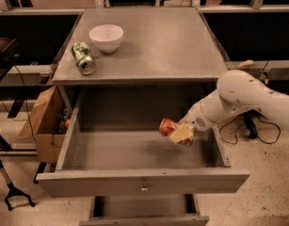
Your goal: Place coke can into top drawer
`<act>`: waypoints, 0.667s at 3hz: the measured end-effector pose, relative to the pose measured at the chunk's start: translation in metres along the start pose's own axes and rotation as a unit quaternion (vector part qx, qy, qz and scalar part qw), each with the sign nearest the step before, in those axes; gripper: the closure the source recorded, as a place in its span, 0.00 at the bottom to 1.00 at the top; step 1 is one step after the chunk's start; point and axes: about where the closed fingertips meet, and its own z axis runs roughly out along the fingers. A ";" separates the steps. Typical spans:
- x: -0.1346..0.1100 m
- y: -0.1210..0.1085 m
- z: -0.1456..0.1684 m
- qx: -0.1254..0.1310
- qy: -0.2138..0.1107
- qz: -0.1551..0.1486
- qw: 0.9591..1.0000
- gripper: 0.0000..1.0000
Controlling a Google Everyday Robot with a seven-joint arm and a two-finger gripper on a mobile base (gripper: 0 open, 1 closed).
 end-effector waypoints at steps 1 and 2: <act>0.008 -0.005 0.014 0.010 -0.008 0.030 0.999 0.59; 0.007 -0.009 0.017 0.019 -0.020 0.044 0.999 0.35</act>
Offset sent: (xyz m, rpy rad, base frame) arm 0.0141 -0.0040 -0.0166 0.0522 -0.0247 -0.1476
